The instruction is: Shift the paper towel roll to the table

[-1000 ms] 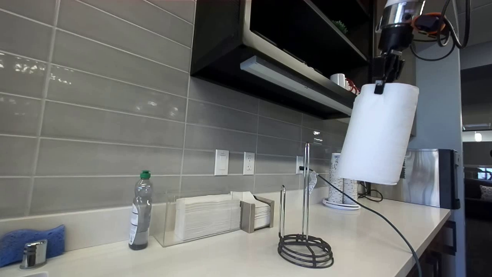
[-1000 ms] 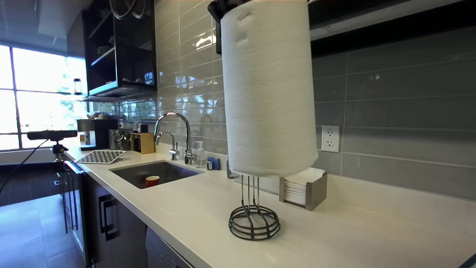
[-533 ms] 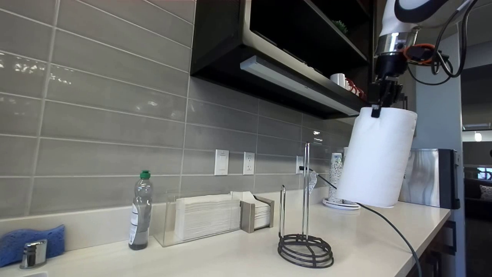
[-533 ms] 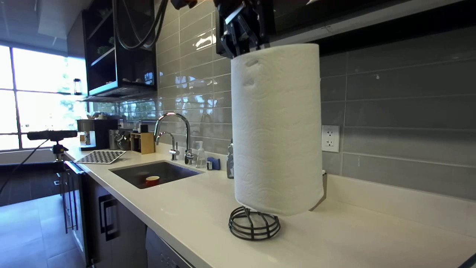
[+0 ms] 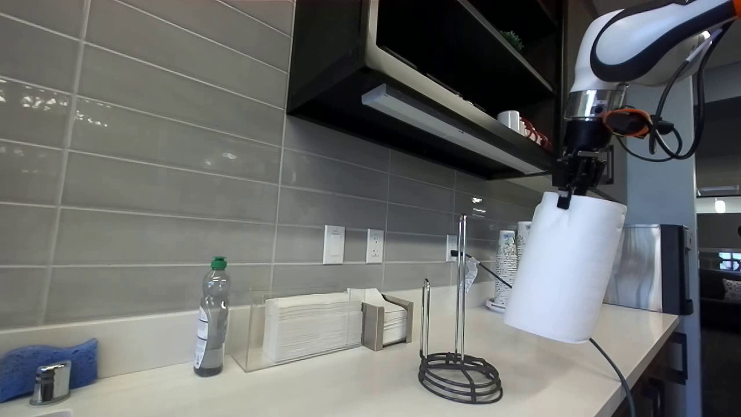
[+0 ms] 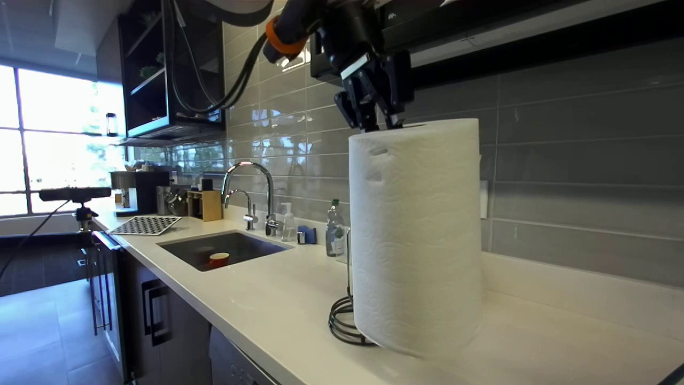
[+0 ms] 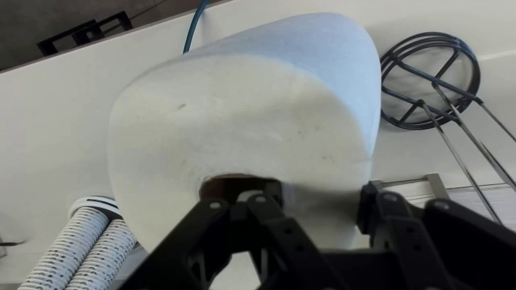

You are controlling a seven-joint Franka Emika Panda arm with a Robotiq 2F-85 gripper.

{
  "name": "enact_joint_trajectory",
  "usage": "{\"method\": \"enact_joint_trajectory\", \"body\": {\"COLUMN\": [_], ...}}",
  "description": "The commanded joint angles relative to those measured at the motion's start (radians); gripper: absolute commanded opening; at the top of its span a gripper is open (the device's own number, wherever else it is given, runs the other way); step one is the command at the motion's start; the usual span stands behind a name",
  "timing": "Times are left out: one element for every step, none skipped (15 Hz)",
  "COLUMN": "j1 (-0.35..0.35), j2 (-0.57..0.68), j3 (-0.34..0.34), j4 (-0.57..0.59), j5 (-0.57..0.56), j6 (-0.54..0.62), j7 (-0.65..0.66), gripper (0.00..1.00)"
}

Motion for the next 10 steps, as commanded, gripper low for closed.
{"method": "enact_joint_trajectory", "body": {"j1": [-0.027, -0.03, -0.032, -0.033, -0.036, -0.035, -0.034, -0.032, -0.031, -0.031], "j2": [0.003, 0.008, 0.013, 0.019, 0.024, 0.028, 0.032, 0.04, 0.046, 0.051], "j3": [-0.003, -0.006, -0.008, -0.009, -0.01, -0.011, -0.011, -0.012, -0.013, -0.013], "j4": [-0.052, -0.065, -0.076, -0.085, -0.095, -0.102, -0.111, -0.116, -0.12, -0.126], "j5": [0.025, 0.032, 0.038, 0.046, 0.052, 0.061, 0.068, 0.078, 0.086, 0.09], "j6": [0.092, 0.106, 0.118, 0.129, 0.14, 0.149, 0.158, 0.163, 0.168, 0.174], "j7": [0.024, 0.027, 0.029, 0.031, 0.031, 0.03, 0.028, 0.023, 0.018, 0.015], "gripper": [0.18, 0.18, 0.18, 0.18, 0.18, 0.18, 0.18, 0.18, 0.18, 0.18]}}
